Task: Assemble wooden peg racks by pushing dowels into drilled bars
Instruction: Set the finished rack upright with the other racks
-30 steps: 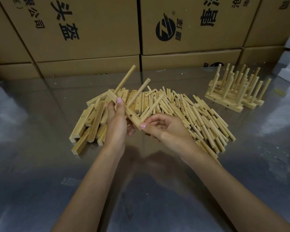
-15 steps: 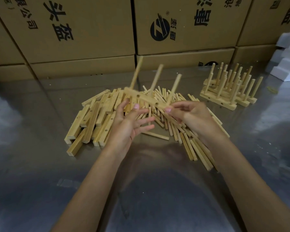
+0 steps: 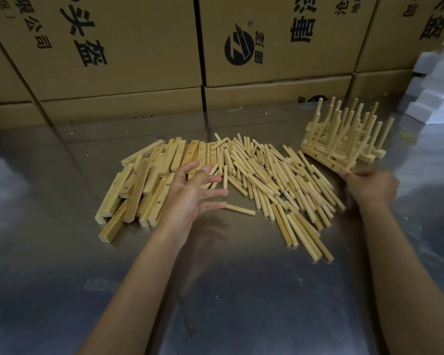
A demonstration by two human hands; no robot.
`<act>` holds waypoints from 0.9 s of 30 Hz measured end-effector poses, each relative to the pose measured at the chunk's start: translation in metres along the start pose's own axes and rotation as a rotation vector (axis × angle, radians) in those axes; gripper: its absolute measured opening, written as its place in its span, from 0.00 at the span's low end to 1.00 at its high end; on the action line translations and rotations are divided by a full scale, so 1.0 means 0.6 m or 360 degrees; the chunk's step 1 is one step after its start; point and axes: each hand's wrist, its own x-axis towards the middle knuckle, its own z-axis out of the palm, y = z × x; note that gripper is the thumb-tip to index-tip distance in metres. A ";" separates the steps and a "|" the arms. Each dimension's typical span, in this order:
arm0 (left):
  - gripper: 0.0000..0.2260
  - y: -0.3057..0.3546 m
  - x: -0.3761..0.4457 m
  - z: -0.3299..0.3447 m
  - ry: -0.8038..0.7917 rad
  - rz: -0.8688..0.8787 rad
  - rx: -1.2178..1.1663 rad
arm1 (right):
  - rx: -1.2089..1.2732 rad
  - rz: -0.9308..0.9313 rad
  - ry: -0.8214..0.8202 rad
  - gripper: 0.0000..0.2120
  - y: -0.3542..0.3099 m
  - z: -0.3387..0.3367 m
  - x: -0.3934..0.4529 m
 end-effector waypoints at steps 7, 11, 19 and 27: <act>0.15 -0.001 0.004 -0.005 0.0110 0.0004 0.0145 | -0.0275 -0.0098 0.0100 0.14 -0.008 0.012 -0.012; 0.12 -0.002 0.007 -0.012 0.0274 0.0118 0.0346 | -0.0305 -0.0092 0.0058 0.14 -0.009 0.007 -0.014; 0.08 0.001 0.016 -0.058 0.0593 0.0491 0.1867 | -0.0176 -0.0389 0.0102 0.11 -0.058 0.000 -0.073; 0.10 0.002 0.008 -0.055 0.0505 0.0337 0.2416 | -0.0218 -0.0950 -0.0292 0.11 -0.100 0.058 -0.189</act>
